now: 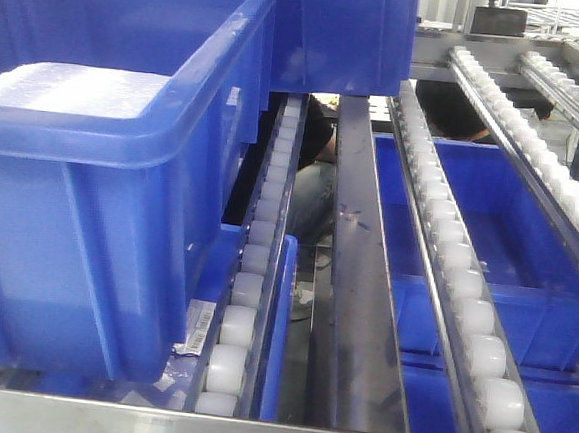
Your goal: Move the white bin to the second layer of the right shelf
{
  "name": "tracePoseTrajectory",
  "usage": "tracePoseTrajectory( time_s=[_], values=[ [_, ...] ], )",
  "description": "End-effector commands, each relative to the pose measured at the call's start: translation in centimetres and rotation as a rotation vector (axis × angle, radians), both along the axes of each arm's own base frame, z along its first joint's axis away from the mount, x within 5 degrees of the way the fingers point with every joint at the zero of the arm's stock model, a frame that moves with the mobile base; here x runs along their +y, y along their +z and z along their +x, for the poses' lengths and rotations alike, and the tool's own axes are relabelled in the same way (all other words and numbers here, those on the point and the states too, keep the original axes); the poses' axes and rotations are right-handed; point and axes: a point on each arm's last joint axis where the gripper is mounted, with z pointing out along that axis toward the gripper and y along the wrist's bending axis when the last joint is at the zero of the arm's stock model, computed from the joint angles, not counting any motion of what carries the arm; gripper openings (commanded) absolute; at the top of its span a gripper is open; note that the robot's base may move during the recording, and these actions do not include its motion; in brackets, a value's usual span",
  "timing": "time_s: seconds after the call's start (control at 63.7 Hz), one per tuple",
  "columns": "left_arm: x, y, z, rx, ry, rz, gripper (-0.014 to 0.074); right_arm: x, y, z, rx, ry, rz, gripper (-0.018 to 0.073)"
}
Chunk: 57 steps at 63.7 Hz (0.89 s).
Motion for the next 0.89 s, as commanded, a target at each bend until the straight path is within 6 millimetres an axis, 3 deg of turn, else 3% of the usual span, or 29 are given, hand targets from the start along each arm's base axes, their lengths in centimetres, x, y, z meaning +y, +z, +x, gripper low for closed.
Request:
tracePoseTrajectory(
  time_s=[0.0, 0.282, 0.549, 0.879],
  values=[
    [0.1, -0.4, 0.0, -0.063, 0.006, -0.010, 0.0085, -0.1, 1.6, 0.4, -0.129, -0.005, -0.008, 0.0056],
    [0.1, -0.4, 0.0, -0.063, 0.006, -0.010, 0.0085, -0.1, 0.5, 1.4, -0.175, -0.005, -0.007, 0.0056],
    [0.1, -0.4, 0.0, -0.063, 0.006, -0.010, 0.0085, 0.0, -3.2, 4.5, -0.068, -0.003, -0.008, 0.0056],
    [0.1, -0.4, 0.0, -0.063, 0.006, -0.010, 0.0085, 0.1, -5.9, 8.6, 0.035, -0.002, -0.010, 0.0056]
  ],
)
